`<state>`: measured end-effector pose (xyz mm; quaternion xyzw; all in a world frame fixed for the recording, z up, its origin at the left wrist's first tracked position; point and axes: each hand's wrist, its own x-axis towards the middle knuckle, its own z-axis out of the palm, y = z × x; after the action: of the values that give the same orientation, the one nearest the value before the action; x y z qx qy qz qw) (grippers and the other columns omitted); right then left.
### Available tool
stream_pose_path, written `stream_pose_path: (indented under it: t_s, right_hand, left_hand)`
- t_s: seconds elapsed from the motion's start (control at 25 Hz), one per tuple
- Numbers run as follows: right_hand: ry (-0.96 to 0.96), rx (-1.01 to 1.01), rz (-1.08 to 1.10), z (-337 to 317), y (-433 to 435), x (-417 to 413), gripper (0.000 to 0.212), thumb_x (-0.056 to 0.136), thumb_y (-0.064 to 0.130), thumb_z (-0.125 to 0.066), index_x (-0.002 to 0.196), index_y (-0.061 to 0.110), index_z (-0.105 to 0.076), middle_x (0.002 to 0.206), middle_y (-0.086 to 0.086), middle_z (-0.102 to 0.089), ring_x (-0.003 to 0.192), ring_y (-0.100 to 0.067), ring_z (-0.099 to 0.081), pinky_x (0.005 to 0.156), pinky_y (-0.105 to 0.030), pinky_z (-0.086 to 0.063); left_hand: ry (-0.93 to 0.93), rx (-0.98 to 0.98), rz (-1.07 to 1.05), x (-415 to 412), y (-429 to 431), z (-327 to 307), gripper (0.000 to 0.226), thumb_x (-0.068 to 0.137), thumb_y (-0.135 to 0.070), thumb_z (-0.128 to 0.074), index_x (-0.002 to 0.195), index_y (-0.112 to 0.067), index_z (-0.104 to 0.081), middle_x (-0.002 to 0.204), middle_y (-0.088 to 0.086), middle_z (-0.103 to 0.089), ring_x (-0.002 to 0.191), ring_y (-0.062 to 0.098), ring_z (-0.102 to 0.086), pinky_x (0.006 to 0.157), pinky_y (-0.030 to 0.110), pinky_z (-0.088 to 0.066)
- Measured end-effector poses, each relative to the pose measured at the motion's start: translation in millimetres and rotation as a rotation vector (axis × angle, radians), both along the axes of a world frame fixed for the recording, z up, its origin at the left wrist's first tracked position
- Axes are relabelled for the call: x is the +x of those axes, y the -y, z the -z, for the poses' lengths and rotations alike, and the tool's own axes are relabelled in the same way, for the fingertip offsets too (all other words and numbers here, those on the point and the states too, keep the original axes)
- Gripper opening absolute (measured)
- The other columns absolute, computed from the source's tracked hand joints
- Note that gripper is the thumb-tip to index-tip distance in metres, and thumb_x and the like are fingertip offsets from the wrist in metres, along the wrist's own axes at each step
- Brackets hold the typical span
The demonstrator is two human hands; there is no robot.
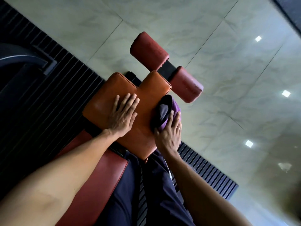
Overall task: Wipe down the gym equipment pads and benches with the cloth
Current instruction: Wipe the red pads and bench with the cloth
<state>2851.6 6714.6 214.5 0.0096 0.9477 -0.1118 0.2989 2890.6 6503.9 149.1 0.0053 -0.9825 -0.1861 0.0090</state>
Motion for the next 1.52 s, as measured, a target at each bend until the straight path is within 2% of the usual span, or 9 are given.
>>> stream_pose_path:
  t_s: [0.12,0.24,0.44,0.68,0.92,1.08,1.2,1.36,1.52]
  right_hand:
    - [0.004,0.005,0.082,4,44,-7,0.1,0.092,0.05,-0.055,0.163,0.019,0.007,0.169,-0.011,0.017,0.155,-0.036,0.016,0.127,-0.048,0.004]
    - [-0.107,-0.034,-0.103,7,43,43,0.091,0.092,0.055,-0.047,0.164,0.018,-0.007,0.17,-0.014,0.007,0.156,-0.038,0.013,0.127,-0.05,0.006]
    - [-0.1,-0.079,-0.248,9,-31,84,0.094,0.085,0.052,-0.049,0.164,0.019,-0.009,0.171,-0.01,0.002,0.158,-0.032,0.001,0.125,-0.053,-0.021]
    - [-0.043,-0.227,0.264,10,8,30,0.1,0.092,0.065,-0.055,0.161,0.036,0.012,0.167,0.008,0.027,0.158,-0.027,0.003,0.125,-0.05,-0.022]
    - [0.092,-0.286,0.686,8,31,92,0.112,0.09,0.069,-0.058,0.162,0.017,0.01,0.17,-0.003,0.008,0.154,-0.031,-0.021,0.117,-0.048,-0.036]
    - [0.256,-0.321,0.585,3,33,150,0.116,0.092,0.062,-0.06,0.159,0.011,0.02,0.168,-0.004,0.024,0.156,-0.029,-0.012,0.112,-0.044,-0.04]
    - [0.13,-0.278,0.495,10,32,131,0.113,0.092,0.06,-0.061,0.158,0.026,0.025,0.166,-0.008,0.029,0.157,-0.036,-0.004,0.112,-0.049,-0.042]
    - [-0.036,-0.132,0.341,19,36,103,0.097,0.094,0.059,-0.051,0.16,0.035,0.016,0.165,-0.014,0.029,0.153,-0.04,0.023,0.124,-0.059,-0.016]
    - [-0.146,-0.101,-0.087,17,60,120,0.096,0.085,0.06,-0.056,0.164,0.028,-0.01,0.17,-0.017,0.005,0.154,-0.044,0.015,0.125,-0.056,0.009]
  left_hand:
    - [0.006,-0.007,0.014,4,-6,1,0.056,0.106,-0.032,-0.038,0.157,-0.01,-0.034,0.165,0.01,-0.027,0.153,0.03,-0.023,0.122,0.061,-0.013]
    - [-0.012,0.0,0.028,7,-7,3,0.055,0.105,-0.03,-0.039,0.156,-0.009,-0.036,0.164,0.011,-0.031,0.152,0.032,-0.027,0.121,0.063,-0.015]
    - [-0.02,0.021,0.045,13,-6,2,0.055,0.106,-0.033,-0.038,0.156,-0.01,-0.036,0.164,0.011,-0.03,0.153,0.031,-0.025,0.122,0.061,-0.014]
    - [-0.001,0.026,0.09,24,0,-2,0.055,0.106,-0.03,-0.042,0.157,-0.012,-0.034,0.166,0.01,-0.024,0.154,0.029,-0.021,0.123,0.058,-0.015]
    - [0.025,0.029,0.136,38,11,-5,0.056,0.106,-0.029,-0.043,0.158,-0.014,-0.031,0.167,0.01,-0.021,0.155,0.028,-0.017,0.125,0.054,-0.015]
    - [0.04,0.025,0.116,52,11,-5,0.056,0.106,-0.028,-0.043,0.159,-0.014,-0.03,0.168,0.011,-0.02,0.155,0.028,-0.017,0.125,0.054,-0.015]
    - [0.043,0.03,0.117,58,12,-6,0.056,0.106,-0.027,-0.044,0.159,-0.014,-0.029,0.167,0.011,-0.02,0.155,0.028,-0.017,0.124,0.054,-0.016]
    - [0.041,0.041,0.124,65,18,-5,0.056,0.106,-0.025,-0.047,0.158,-0.013,-0.031,0.167,0.012,-0.022,0.155,0.029,-0.018,0.125,0.053,-0.016]
    - [0.054,0.03,0.14,77,24,-6,0.062,0.099,-0.021,-0.05,0.158,-0.011,-0.032,0.166,0.014,-0.022,0.155,0.031,-0.018,0.125,0.053,-0.015]
